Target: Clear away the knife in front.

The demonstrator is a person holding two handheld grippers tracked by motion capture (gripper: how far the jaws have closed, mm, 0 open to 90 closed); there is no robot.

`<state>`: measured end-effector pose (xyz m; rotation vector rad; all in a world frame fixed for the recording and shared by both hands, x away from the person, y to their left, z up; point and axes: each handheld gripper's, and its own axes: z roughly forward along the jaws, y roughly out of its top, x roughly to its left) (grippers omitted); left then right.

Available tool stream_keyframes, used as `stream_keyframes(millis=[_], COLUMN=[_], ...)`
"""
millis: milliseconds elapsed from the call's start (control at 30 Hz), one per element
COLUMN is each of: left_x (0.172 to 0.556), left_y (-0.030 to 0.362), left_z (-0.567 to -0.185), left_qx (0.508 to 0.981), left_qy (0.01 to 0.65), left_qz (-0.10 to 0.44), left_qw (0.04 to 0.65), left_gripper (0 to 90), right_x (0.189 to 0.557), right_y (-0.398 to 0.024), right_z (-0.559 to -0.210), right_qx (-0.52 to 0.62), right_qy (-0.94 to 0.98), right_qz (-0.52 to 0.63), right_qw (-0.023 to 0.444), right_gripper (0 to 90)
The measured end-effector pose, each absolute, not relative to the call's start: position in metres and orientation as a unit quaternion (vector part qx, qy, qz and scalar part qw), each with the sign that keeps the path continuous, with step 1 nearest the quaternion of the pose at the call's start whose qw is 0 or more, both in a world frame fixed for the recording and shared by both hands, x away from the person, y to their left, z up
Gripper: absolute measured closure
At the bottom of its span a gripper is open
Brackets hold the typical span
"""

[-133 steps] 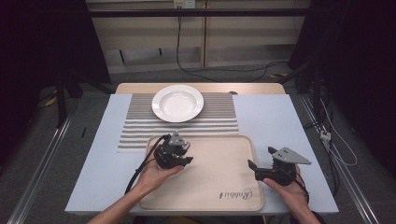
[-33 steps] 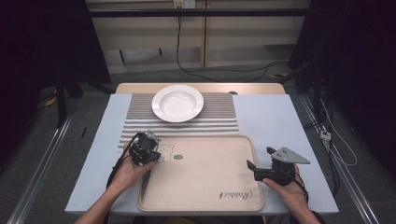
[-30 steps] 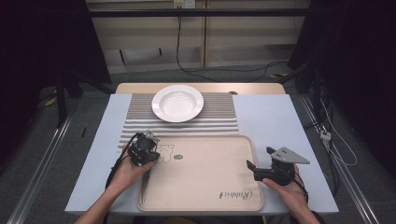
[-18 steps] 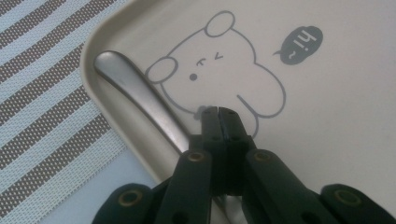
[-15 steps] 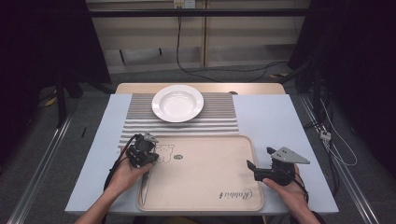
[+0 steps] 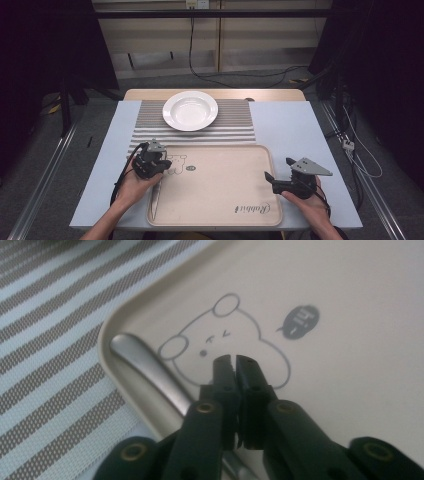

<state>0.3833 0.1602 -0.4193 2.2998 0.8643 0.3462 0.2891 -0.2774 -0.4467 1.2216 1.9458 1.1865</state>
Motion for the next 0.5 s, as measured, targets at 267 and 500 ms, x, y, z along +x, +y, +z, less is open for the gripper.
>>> stream_keyframes(millis=[267,500], left_x=[0.38,0.373], left_y=[0.164,0.172], left_z=[-0.408,-0.398], left_qx=[0.833,0.821], left_qy=[0.355,0.376], left_qz=[0.183,0.177], left_qw=[0.383,0.391], left_gripper=[35.5,8.9], right_x=[0.289,0.29], right_y=[-0.278,-0.279], right_z=[-0.447,-0.447], right_qx=[0.458,0.461], right_qy=[0.722,0.721], right_qz=[0.441,0.44], right_qw=[0.274,0.274], right_gripper=[8.5,8.3])
